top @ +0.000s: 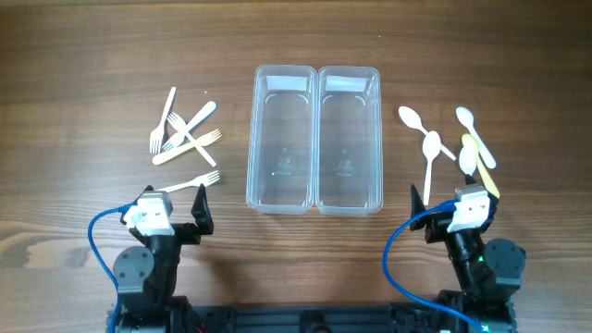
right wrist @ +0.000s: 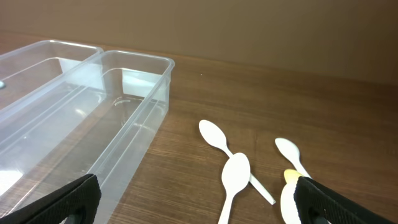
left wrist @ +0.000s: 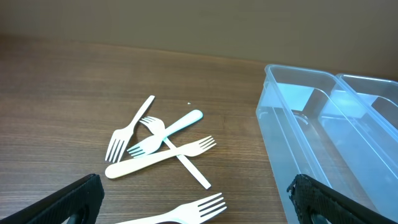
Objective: Pack container
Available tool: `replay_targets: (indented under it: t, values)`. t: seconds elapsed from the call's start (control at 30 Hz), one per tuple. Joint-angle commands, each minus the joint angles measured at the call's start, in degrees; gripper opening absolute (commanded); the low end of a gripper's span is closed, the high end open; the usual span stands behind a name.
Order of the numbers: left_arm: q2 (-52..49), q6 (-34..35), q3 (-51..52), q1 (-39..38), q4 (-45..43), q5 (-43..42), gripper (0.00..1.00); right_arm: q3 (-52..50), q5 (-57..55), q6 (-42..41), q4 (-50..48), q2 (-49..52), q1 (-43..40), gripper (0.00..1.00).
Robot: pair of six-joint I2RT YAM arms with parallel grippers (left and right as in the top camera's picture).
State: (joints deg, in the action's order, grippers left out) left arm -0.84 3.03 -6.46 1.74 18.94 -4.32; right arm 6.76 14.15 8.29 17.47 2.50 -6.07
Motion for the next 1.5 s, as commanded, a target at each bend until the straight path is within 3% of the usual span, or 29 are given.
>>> replay_targets:
  t: [0.0,0.63,0.73,0.8,0.87,1.07,1.23,1.33,1.47]
  values:
    - [0.5,-0.9,0.7,-0.4,-0.2,0.3,1.0,-0.3,0.7,0.7,-0.3,-0.5,0.0,1.0]
    - [0.5,-0.9,0.7,-0.4,-0.5,0.3,1.0,-0.3,-0.4,2.3,-0.3,-0.5,0.0,1.0]
    - [0.5,-0.9,0.7,-0.4,-0.7,-10.6,1.0,-0.3,0.5,1.8,-0.4,-0.5,0.0,1.0]
    - [0.5,-0.9,0.7,-0.4,-0.5,-19.8,1.0,-0.3,10.1,-5.9,-0.5,-0.5,0.0,1.0]
    - [0.5,1.5,0.6,-0.4,-0.1,-23.7,1.0,-0.3,20.8,-18.8,-1.5,-0.5,0.0,1.0]
    - [-2.3,6.7,-1.6,-0.4,4.3,-21.2,1.0,2.9,21.9,-20.5,-1.5,0.2,0.0,1.0]
    - [-22.7,6.3,-20.6,-0.4,12.5,-11.6,1.0,16.9,17.3,-19.6,0.9,21.7,0.0,1.0]
    - [-39.7,5.8,-35.6,-0.4,21.0,-4.4,1.0,29.3,16.7,-14.0,4.2,44.4,0.0,1.0]
    - [-58.3,0.0,-49.0,-0.3,28.5,-2.4,1.0,52.9,11.8,-9.5,18.0,72.9,0.0,1.0]
